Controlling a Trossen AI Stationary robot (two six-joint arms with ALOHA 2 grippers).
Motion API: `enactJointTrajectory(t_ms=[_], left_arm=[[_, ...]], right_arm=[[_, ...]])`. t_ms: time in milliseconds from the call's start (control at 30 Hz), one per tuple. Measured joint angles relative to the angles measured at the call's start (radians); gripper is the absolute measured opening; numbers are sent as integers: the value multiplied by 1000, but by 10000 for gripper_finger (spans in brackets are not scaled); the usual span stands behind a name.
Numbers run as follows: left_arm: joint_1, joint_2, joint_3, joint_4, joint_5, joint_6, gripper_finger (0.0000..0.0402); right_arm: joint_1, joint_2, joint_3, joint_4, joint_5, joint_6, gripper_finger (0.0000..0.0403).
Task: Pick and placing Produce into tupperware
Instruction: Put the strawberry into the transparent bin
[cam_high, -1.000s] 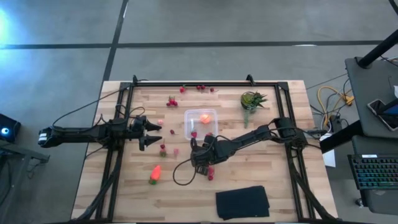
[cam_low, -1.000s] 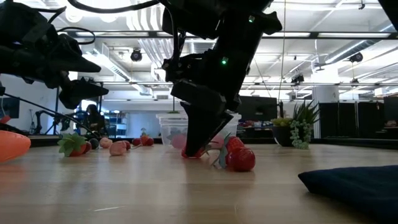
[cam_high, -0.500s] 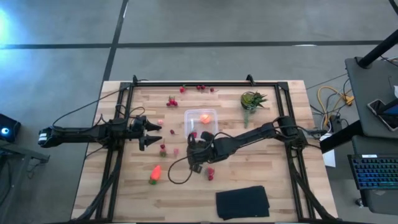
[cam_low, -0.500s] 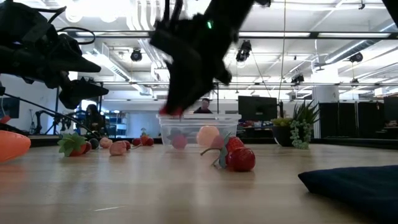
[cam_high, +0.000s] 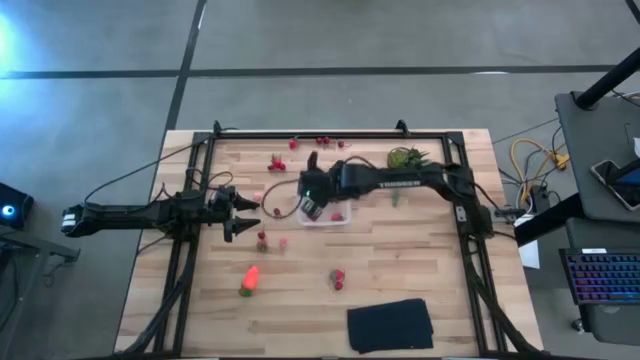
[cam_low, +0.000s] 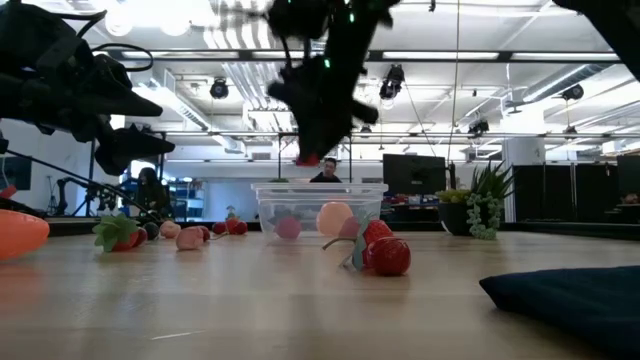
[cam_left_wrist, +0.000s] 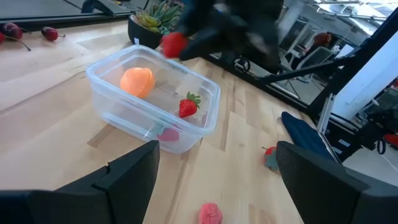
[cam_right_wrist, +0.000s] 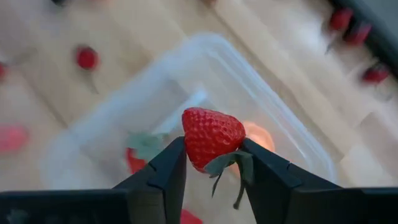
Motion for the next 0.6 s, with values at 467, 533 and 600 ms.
enactJointTrajectory(t_ms=[467,533,600], left_arm=[[0,0,0,0,0,0,306],[0,0,0,0,0,0,306],[0,0,0,0,0,0,306]], right_arm=[[62,0,-43,-18,-134,-11,287],[105,-7,-42,-29,-149,-41,300],[152,-13,-41,-67,-156,-29,305]])
